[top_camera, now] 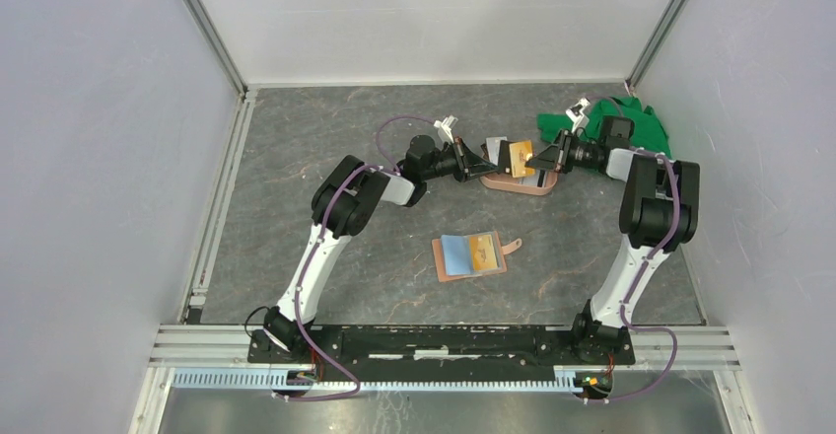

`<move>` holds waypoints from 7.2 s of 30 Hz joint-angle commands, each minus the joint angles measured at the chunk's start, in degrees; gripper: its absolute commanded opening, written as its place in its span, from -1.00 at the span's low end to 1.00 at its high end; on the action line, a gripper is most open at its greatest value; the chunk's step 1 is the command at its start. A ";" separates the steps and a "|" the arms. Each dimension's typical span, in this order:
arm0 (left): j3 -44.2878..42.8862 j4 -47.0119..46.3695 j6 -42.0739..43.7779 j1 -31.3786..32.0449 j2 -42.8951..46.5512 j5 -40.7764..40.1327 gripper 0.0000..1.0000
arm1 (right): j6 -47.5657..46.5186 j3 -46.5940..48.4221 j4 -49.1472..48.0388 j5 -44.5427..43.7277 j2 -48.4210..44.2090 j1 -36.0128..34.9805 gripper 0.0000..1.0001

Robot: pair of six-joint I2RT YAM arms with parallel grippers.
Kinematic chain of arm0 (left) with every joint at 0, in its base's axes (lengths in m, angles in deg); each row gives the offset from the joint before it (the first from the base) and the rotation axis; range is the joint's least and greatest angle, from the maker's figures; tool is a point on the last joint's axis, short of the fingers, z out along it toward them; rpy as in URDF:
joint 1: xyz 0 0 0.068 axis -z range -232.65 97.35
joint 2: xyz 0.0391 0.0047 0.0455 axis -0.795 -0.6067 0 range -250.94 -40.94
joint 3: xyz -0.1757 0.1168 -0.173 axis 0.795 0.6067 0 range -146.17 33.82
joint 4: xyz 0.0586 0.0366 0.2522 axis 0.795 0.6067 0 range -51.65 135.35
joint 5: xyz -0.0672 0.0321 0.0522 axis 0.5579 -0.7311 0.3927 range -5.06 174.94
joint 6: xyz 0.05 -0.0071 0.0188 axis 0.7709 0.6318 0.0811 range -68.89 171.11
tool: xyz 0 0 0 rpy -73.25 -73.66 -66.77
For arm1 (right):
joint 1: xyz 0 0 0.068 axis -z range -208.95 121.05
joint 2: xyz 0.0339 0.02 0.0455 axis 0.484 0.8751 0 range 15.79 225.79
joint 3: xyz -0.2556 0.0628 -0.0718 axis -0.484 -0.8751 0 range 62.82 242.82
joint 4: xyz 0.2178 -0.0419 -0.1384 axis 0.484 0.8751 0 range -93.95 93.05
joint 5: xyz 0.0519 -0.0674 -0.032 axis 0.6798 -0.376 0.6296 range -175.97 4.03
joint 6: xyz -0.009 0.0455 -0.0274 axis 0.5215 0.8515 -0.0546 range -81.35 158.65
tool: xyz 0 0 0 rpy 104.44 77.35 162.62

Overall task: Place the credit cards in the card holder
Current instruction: Place the credit card in the storage box, then insert the credit card into the card holder.

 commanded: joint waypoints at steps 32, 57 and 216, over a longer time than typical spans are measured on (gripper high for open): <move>-17.18 59.68 32.79 4.43 8.40 -10.84 0.13 | -24.16 1.08 17.00 7.25 -15.04 3.80 -1.00; 12.83 41.46 42.22 4.30 44.00 -20.64 0.55 | -45.78 -3.05 33.73 5.07 -29.92 3.80 -1.00; 58.95 7.19 19.62 18.36 50.74 -26.81 -0.64 | 10.80 -42.11 -17.64 -7.25 -34.61 -17.59 -1.00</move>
